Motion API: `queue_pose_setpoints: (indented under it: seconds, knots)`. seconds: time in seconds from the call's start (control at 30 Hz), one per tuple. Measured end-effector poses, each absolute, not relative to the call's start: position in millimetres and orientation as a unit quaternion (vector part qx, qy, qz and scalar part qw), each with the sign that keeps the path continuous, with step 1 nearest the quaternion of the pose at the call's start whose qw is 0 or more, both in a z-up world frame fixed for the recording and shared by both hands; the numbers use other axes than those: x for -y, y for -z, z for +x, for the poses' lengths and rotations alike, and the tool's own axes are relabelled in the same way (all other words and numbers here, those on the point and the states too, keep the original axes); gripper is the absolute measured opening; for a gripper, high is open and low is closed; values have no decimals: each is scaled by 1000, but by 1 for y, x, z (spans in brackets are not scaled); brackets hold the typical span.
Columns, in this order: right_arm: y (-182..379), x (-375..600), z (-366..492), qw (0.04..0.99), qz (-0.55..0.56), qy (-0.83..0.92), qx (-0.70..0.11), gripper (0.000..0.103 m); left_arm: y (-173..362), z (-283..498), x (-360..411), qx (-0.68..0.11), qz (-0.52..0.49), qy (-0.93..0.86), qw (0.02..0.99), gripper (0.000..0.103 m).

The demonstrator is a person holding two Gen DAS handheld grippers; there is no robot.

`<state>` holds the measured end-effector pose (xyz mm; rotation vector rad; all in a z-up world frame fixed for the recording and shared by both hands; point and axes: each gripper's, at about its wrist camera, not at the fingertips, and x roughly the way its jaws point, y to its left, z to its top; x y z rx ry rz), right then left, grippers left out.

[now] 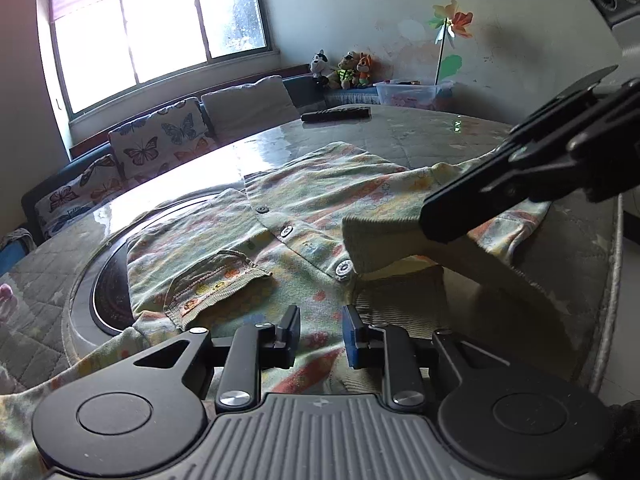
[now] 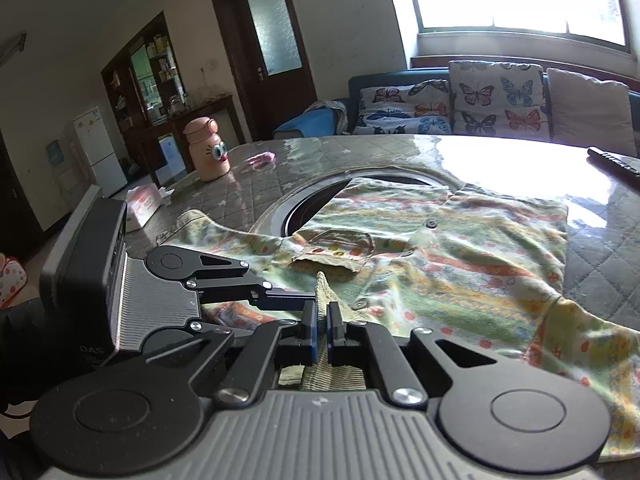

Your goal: Fold clothes

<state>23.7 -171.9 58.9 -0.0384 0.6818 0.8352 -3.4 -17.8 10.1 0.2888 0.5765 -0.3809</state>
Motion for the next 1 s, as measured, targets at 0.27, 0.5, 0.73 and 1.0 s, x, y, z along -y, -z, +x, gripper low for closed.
queue_pose_setpoints:
  seconds: [0.27,0.5,0.73,1.0]
  knots:
    - [-46,159,22,840,-33,-416,-347,4,-9,-16,15,-282,130,186,932,27]
    - [-49,158,19,831,-32,-434,-345,10,-8,-25,12,-284,119,188,933,27]
    - [-37,151,41,855,-54,-390,-339,10,-14,-32,5,-280,110,183,936,29]
    - [-8,137,25,850,-140,-384,-332,11,-40,-36,-6,-250,93,178,947,29]
